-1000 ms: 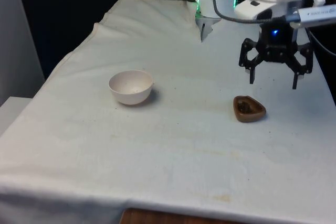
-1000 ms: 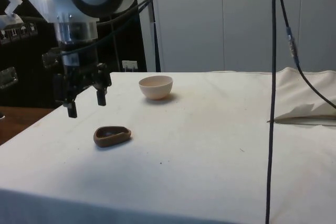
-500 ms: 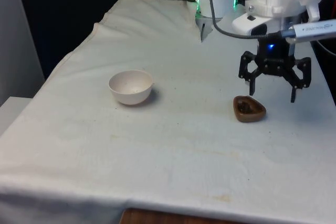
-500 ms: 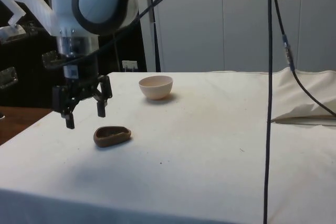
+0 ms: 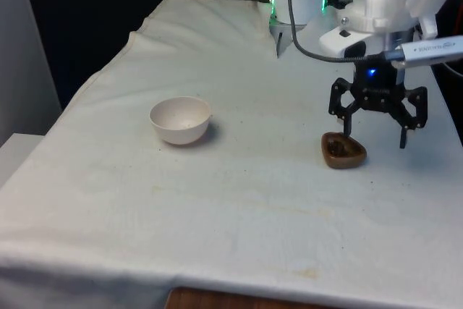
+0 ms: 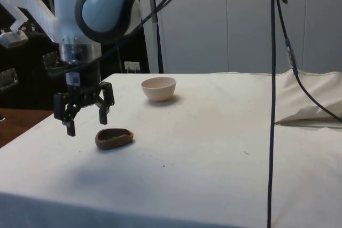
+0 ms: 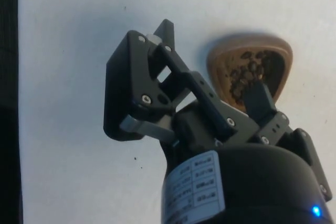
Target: Pour the coffee beans from the cup into the bowl.
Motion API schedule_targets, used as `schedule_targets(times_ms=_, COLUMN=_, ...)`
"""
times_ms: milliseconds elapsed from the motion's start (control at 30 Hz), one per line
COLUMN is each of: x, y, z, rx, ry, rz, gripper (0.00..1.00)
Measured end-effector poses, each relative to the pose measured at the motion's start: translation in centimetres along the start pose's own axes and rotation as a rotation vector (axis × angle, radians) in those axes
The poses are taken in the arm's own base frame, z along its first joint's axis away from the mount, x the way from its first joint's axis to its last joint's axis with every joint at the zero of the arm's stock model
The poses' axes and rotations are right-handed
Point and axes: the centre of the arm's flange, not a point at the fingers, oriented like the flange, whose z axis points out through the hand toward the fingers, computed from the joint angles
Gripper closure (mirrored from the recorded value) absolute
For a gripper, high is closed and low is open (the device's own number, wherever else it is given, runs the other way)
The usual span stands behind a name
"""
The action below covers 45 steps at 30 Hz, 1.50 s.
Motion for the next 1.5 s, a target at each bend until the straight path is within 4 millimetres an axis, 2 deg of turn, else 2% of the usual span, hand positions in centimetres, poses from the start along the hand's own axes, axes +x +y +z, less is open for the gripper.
schedule_targets(times_ms=267, x=-0.1, y=0.2, z=0.8, rx=-0.017, ry=-0.003, rz=0.012, gripper=0.00)
schedule_targets(times_ms=700, x=0.5, y=0.2, z=0.7, rx=-0.076, ry=0.036, rz=0.043, gripper=0.00)
schedule_targets(times_ms=1500, x=1.3, y=-0.2, z=3.2, rx=-0.189, ry=0.070, rz=0.106, gripper=0.00)
